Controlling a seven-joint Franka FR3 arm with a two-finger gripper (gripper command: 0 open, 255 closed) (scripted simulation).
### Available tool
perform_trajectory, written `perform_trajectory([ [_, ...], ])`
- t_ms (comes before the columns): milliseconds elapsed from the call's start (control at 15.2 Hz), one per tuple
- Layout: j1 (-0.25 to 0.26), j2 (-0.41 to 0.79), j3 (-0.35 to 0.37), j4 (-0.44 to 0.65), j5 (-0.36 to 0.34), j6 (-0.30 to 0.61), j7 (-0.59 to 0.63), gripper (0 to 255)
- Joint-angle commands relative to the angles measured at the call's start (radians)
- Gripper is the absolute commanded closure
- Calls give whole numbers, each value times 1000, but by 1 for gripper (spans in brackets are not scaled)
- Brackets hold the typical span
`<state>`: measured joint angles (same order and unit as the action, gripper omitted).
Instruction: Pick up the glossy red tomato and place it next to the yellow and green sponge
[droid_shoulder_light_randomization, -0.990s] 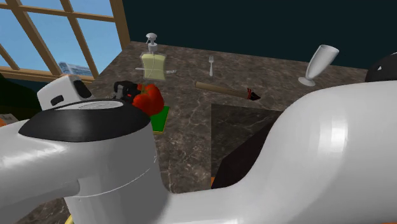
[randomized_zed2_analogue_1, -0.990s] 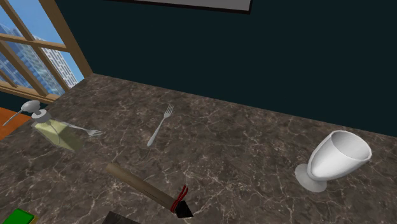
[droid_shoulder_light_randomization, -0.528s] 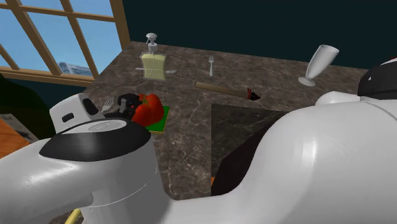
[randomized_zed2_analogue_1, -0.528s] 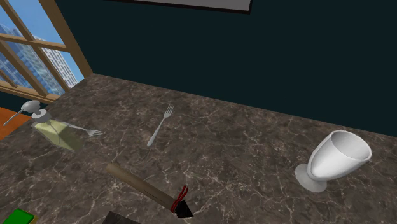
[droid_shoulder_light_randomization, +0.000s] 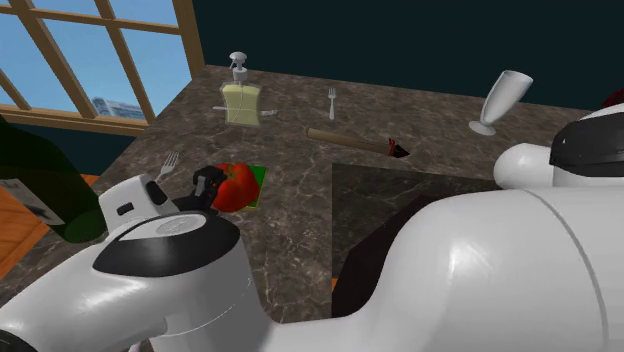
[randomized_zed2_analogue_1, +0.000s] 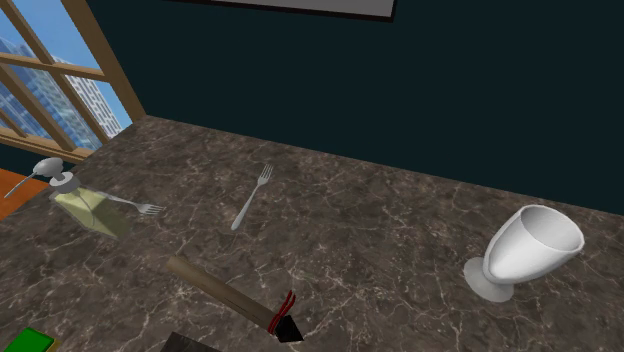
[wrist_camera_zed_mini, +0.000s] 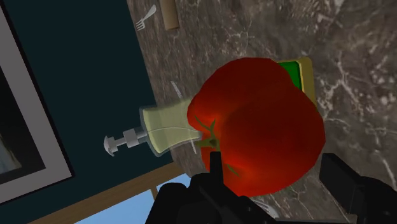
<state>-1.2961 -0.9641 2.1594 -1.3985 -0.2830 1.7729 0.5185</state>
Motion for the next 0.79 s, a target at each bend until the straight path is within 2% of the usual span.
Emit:
perform_trajectory([
  [0,-6,-14,8,0,6,10,10,255],
  [726,-22,-64,38,-9,26,50,49,255],
])
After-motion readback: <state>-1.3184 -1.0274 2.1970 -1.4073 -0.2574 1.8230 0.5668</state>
